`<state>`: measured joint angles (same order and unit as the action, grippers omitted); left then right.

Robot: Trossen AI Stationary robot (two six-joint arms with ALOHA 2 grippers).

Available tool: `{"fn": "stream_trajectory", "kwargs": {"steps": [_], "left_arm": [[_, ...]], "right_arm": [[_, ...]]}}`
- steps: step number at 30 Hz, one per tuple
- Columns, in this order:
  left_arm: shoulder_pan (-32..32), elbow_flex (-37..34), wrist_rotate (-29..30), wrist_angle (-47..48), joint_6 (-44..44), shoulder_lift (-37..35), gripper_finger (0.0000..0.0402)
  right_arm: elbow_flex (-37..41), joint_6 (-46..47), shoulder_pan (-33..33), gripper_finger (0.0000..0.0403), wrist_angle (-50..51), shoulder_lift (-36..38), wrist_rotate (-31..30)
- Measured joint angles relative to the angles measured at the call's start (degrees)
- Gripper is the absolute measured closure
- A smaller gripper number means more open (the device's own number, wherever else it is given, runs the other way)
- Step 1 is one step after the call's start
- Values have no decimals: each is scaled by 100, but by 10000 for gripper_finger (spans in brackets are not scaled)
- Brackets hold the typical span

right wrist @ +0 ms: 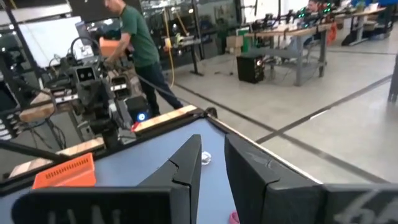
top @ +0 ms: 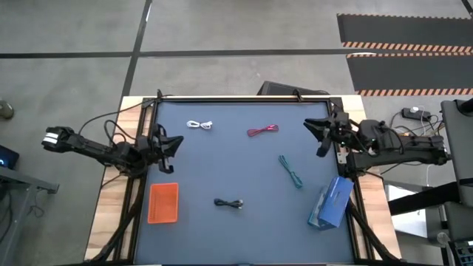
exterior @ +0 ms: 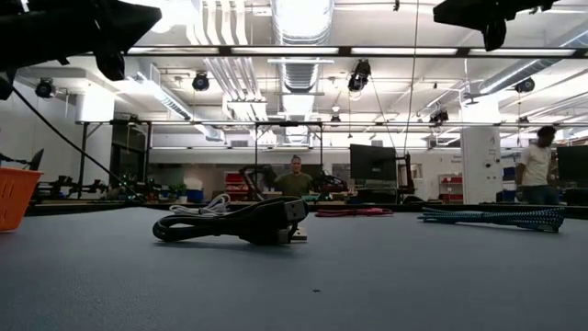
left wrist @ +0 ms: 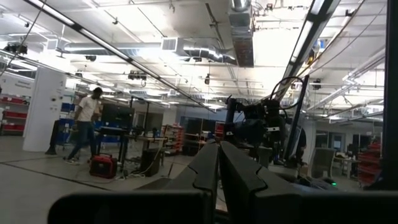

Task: Pick and place USB-C Cables
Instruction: Put the red charger cable into the orange bin

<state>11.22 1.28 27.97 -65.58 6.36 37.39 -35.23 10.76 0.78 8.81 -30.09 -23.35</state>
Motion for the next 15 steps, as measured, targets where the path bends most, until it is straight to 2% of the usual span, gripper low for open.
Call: {"fn": "stream_trajectory", "kwargs": {"steps": [15], "left_arm": [[-2,8,0,2,6,-2,400]], "right_arm": [[-481,212,0,342,17,-1118,504]]}}
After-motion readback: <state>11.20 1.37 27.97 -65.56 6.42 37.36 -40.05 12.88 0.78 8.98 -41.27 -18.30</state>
